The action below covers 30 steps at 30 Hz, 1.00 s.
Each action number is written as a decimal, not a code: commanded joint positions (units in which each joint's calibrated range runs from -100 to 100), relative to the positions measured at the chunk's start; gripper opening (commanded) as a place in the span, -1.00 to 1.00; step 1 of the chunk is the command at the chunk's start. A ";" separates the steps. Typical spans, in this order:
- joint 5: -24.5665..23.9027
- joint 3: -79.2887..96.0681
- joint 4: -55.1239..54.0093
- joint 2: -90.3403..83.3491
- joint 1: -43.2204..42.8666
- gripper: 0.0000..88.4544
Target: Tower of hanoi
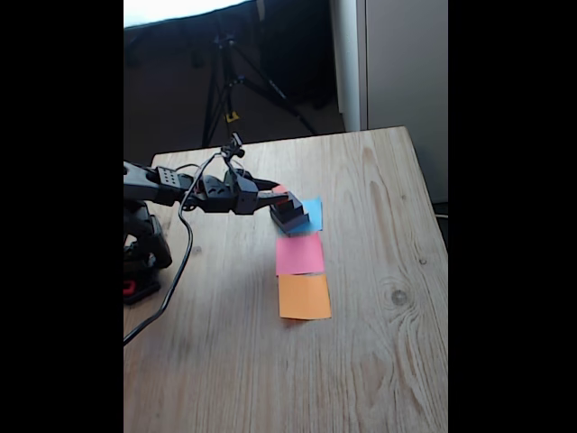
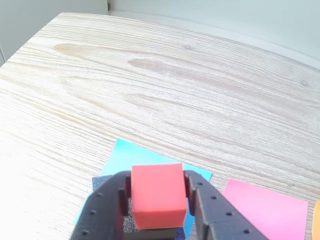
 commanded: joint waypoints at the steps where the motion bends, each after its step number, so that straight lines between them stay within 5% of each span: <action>1: -1.44 -0.43 -1.54 -0.59 -0.98 -0.89; 13: -2.44 0.93 -2.67 -1.12 -1.06 -0.80; 30: -12.81 0.75 -6.56 -1.19 -0.73 -0.48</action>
